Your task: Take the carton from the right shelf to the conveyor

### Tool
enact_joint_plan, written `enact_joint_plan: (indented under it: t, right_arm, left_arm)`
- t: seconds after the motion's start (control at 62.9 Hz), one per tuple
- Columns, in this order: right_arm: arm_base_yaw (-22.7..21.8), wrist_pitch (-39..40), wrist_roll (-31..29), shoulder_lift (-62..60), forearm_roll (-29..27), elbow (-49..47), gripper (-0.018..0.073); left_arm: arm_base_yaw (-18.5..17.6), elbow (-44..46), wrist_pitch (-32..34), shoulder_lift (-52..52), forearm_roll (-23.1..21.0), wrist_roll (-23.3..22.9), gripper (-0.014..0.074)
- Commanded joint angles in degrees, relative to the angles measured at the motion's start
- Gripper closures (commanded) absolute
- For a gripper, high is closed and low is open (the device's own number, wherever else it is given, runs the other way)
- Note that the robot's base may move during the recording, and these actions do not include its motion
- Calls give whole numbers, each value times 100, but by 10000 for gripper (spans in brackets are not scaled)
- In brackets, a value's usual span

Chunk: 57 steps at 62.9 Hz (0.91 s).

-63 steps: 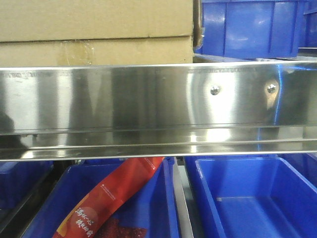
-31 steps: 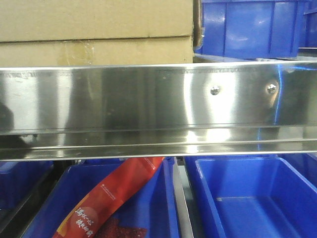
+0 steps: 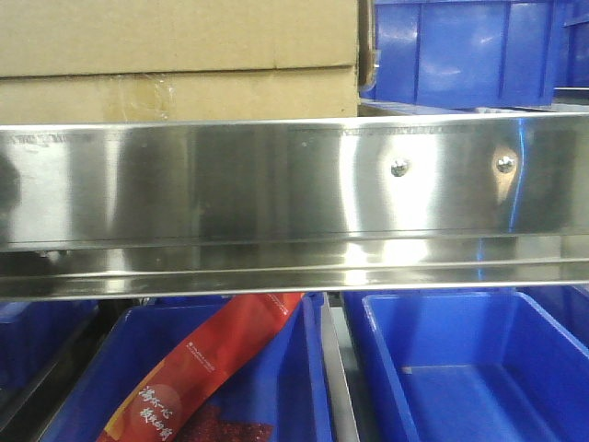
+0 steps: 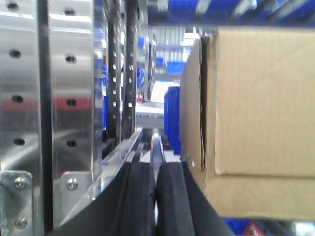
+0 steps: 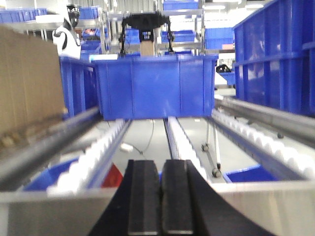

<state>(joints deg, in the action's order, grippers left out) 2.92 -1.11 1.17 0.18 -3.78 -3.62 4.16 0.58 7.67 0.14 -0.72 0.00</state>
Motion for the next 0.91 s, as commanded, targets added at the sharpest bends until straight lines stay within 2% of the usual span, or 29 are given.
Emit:
enact_joint_plan:
  t: [0.0,0.095,0.159,0.223,0.302,0.366,0.429,0.541,0.636,0.763,0.891]
  right_arm:
    - [-20,-415,-20,-18,-40,-665,627]
    - [-7,-1045,-20,123,-40,-1442,609]
    - [18,-1233,-20,360,-40,-1866,531]
    - [18,-1243,-20,649,-40,-2226,400]
    - [18,-1243,-20,1073,-51,-2621,186]
    - [18,-1243,-20,1431,-51,-2876,64]
    - [18,-1243,-20,1759,-51,-3050,-15]
    - [42,-1243,-20,2330,-51,-3435,1]
    - [224,-1378,-20,2828,-51,-3906,1]
    - [869,-1742,-20,3645,-51,-4795,1]
    - [1668,-2202,-20,4540,-51,-5759,1]
  left_arm:
    - [12,438,-167,-14,-32,0,581]
    - [12,1204,-924,56,225,0,545]
    - [12,1741,-1337,281,344,0,491]
    - [12,2264,-1726,580,354,0,412]
    - [12,2902,-2021,1064,354,0,300]
    - [12,3347,-2081,1484,354,0,244]
    - [12,3677,-2103,1854,344,0,211]
    - [-285,4346,-2466,2440,325,0,194]
    - [-650,5012,-3188,3003,245,0,194]
    - [-1079,6060,-4152,3985,245,0,194]
    - [-1142,7088,-5010,4940,245,0,194]
